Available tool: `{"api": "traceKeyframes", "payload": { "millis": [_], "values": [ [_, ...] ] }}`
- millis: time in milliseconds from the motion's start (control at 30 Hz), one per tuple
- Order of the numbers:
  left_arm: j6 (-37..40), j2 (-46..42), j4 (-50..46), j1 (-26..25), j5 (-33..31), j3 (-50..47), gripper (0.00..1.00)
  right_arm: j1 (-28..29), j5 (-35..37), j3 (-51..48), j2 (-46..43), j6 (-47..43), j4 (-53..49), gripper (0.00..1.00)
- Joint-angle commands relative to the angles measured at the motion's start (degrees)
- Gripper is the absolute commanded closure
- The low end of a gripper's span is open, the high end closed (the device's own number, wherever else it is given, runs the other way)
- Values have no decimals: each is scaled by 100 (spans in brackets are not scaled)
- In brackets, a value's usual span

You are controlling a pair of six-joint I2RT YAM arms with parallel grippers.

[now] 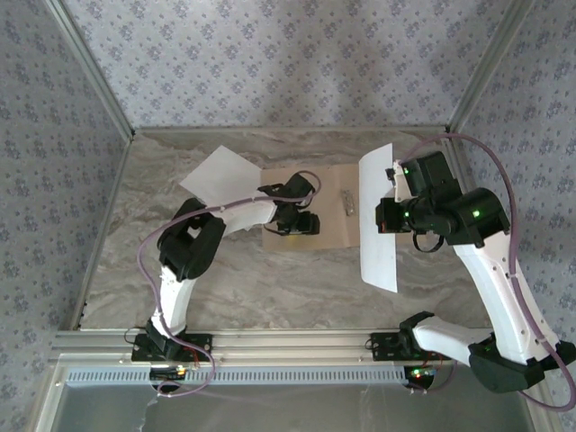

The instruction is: Put the files into the folder

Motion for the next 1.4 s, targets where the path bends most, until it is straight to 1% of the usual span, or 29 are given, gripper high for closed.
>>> {"api": "traceKeyframes", "payload": {
  "millis": [0, 200, 367, 467, 600, 733, 800, 933, 1033, 1133, 1267, 1367],
  "values": [
    [-59, -339, -406, -69, 37, -733, 39, -41, -152, -68, -79, -77, 113, 100],
    [-120, -1215, -254, -148, 123, -1790, 40, -45, -439, -261, -113, -25, 407, 100],
    [-145, -1859, -322, -169, 117, -2483, 40, -25, -751, -404, -110, -41, 801, 100],
    [26, -2198, -324, -166, 211, -2845, 40, 2, -969, -488, -115, -16, 997, 100],
    [305, -2366, -620, -118, -1, -3010, 39, 36, -1184, -576, -97, 50, 1238, 100],
    [372, -2623, -589, 35, 87, -3021, 36, 60, -1359, -634, -75, 126, 1436, 100],
    [380, -2794, -575, 150, 119, -2985, 33, 57, -1456, -683, -96, 187, 1566, 100],
    [371, -3166, -616, 436, 62, -2993, 30, 92, -1757, -878, -196, 329, 1924, 100],
    [348, -3527, -578, 694, -52, -3186, 29, 131, -1920, -1105, -327, 446, 2251, 100],
    [267, -3880, -437, 1071, -110, -3529, 29, 148, -2069, -1302, -403, 493, 2500, 100],
    [197, -4124, -73, 1594, 162, -4026, 29, 153, -2264, -1456, -400, 442, 2728, 100],
    [270, -4013, 87, 1782, 338, -4152, 29, 143, -2487, -1631, -413, 384, 3043, 100]
  ]
}}
